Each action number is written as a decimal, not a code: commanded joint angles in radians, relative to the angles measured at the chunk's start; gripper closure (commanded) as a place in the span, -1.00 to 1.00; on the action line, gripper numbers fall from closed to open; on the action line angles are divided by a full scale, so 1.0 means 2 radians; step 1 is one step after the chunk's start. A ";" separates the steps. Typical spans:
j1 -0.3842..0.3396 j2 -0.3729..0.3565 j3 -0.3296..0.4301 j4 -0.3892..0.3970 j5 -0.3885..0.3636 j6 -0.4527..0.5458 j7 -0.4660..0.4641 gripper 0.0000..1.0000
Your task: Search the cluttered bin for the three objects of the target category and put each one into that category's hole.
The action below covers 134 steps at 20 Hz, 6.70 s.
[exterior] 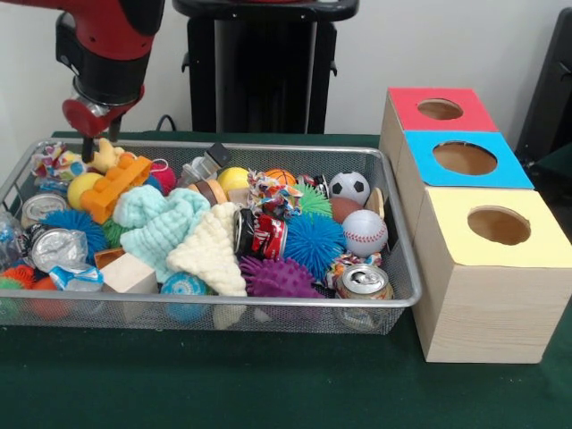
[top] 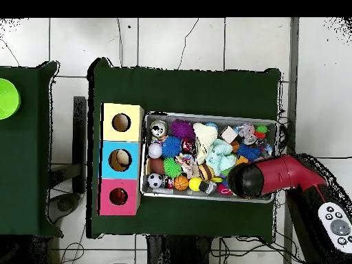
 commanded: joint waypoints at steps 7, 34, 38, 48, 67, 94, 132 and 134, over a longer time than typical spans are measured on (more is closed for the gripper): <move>-0.001 0.000 -0.024 0.007 -0.040 -0.024 -0.048 -1.00; -0.004 0.059 -0.011 0.004 -0.012 -0.025 -0.050 -1.00; -0.003 0.067 -0.013 -0.001 -0.019 -0.029 -0.052 -1.00; 0.001 0.076 -0.019 -0.008 -0.023 -0.044 -0.018 -1.00; 0.018 -0.054 0.030 0.083 0.087 0.000 -0.046 -1.00; 0.046 -0.037 -0.025 0.048 0.008 -0.004 -0.022 -1.00; 0.055 0.042 -0.035 -0.021 -0.054 -0.062 -0.040 -1.00; 0.055 0.047 -0.032 -0.022 -0.053 -0.065 -0.044 -1.00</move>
